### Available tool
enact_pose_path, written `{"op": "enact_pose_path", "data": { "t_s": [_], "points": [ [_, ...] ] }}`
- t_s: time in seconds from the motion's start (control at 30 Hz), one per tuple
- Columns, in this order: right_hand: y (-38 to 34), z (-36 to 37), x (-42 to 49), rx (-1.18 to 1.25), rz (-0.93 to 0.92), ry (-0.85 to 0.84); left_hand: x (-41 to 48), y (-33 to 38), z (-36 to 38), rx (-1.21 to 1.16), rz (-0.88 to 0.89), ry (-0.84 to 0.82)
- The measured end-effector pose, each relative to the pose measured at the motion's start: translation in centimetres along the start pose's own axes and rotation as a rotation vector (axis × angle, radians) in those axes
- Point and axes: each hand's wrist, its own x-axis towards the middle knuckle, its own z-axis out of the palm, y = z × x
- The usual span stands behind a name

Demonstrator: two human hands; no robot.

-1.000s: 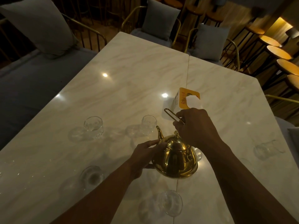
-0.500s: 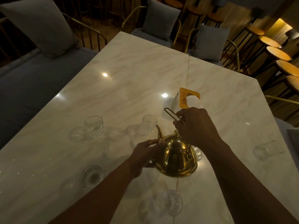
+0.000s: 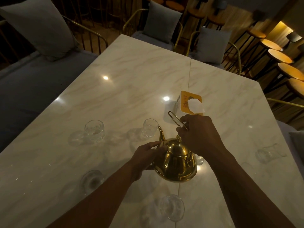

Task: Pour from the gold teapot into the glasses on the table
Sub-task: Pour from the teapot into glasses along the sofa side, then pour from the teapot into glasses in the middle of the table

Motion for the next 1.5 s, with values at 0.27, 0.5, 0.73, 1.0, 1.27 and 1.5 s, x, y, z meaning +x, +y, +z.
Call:
{"op": "enact_pose_path", "data": {
  "t_s": [0.27, 0.5, 0.73, 1.0, 1.27, 1.5],
  "points": [
    [1.6, 0.9, -2.3, 0.247, 0.173, -0.084, -0.3, 0.6, 0.0, 0.059, 0.066, 0.048],
    [1.8, 2.2, -3.7, 0.317, 0.187, 0.005, -1.8, 2.3, 0.9, 0.275, 0.150, 0.184],
    [-0.1, 3.0, -5.3, 0.334, 0.214, 0.095, -5.5, 7.6, 4.3, 0.314, 0.251, 0.230],
    [-1.3, 2.5, -8.1, 0.528, 0.267, 0.272, -7.1, 9.1, 6.8, 0.275, 0.215, 0.198],
    [0.7, 3.0, -12.2, 0.711, 0.156, 0.292, -8.4, 10.2, 6.4, 0.411, 0.283, 0.049],
    [6.5, 8.3, -12.3, 1.135, 0.505, 0.035, -8.9, 10.1, 7.8, 0.694, 0.302, 0.079]
  ]
}}
